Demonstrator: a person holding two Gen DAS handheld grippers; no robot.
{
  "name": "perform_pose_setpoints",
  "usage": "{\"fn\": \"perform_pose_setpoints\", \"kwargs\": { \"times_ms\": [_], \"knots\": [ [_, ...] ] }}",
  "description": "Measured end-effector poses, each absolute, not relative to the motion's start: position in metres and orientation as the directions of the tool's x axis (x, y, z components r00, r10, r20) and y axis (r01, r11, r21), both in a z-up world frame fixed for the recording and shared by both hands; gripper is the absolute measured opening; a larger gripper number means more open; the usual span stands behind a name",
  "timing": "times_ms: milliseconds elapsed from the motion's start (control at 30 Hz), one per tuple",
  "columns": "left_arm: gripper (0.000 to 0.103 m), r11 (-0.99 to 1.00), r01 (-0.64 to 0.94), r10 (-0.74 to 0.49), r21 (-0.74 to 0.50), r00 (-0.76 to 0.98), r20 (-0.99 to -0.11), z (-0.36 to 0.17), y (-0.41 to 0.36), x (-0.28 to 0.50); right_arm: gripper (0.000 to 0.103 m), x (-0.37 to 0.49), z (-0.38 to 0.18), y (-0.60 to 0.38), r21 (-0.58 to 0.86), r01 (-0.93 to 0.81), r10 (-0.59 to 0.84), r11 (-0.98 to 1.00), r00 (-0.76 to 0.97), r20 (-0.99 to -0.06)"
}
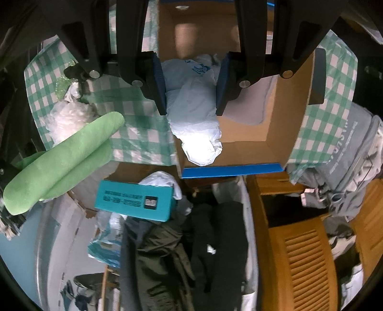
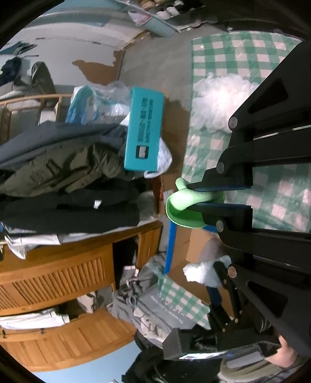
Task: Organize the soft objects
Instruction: 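Lift the green cloth with the right gripper while the left gripper carries the white wrapped item toward the box, then lower the green cloth and white item into the box and open both grippers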
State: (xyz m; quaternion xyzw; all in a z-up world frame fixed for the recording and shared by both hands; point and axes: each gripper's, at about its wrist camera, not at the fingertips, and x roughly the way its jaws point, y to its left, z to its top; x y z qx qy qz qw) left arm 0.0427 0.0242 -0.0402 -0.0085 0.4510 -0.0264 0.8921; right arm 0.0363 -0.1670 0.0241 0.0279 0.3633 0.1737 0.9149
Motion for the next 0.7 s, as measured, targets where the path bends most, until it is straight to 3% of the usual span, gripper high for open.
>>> {"fn": "perform_pose_setpoints", "kwargs": {
  "times_ms": [700],
  "knots": [
    [0.039,0.994,-0.101,0.017,-0.053,0.586,-0.81,-0.046,0.102,0.041,0.006,0.052,0.022,-0.067,0.169,-0.45,0.437,0.877,0.6,-0.67]
  ]
}}
